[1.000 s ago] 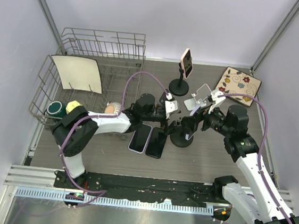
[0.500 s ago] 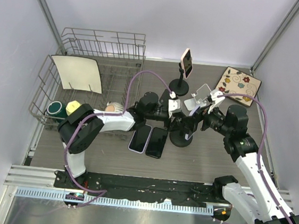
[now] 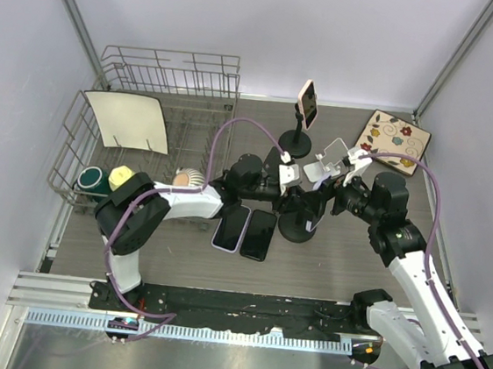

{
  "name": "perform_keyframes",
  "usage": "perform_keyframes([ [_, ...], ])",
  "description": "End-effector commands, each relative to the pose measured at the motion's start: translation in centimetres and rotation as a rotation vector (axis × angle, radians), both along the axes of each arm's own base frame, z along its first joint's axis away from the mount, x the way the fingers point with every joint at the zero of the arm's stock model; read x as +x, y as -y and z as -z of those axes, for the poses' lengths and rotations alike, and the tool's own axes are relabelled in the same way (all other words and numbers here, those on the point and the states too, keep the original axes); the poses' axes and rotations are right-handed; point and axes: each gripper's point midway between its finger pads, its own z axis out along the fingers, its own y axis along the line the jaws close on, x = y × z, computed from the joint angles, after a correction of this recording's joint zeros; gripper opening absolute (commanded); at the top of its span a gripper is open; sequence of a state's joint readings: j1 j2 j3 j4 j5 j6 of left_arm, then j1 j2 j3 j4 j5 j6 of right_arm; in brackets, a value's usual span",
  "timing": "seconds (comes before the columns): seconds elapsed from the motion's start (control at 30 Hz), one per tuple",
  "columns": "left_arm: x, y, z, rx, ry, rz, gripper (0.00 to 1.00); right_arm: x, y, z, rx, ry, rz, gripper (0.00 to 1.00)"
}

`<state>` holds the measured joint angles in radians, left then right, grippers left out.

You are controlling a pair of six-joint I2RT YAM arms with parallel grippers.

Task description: Remove the phone from the phone stand

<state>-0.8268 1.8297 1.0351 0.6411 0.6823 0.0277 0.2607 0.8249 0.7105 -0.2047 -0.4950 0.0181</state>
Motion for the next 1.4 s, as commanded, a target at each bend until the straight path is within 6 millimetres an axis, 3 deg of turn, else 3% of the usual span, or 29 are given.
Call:
perform_keyframes([
  [0.0,2.5,-0.6,-2.1,-0.033,0.056,-0.224,0.00,1.0,1.4,-6.5,0.104,0.102,0.158,0.84],
  [0.17,3.1,-0.6,-1.2,-0.032,-0.006,-0.335,0.00,0.5,3.0,-8.2,0.128,0.075,0.263,0.91],
  [0.63,3.6,-1.3,-0.4,0.005,-0.001,-0.544,0.00,-1.6,7.3,-11.5,0.116,-0.078,0.533,0.90],
  [1.03,4.1,-1.5,-0.4,0.043,0.022,-0.673,0.00,1.0,6.4,-10.2,0.051,-0.172,0.590,0.84],
  [1.17,3.9,-1.2,0.0,0.049,0.016,-0.669,0.00,1.6,4.4,-9.6,-0.018,-0.167,0.572,0.84],
  [1.37,3.9,-1.1,0.0,0.052,0.016,-0.669,0.00,3.5,3.1,-8.1,-0.107,-0.159,0.624,0.81],
])
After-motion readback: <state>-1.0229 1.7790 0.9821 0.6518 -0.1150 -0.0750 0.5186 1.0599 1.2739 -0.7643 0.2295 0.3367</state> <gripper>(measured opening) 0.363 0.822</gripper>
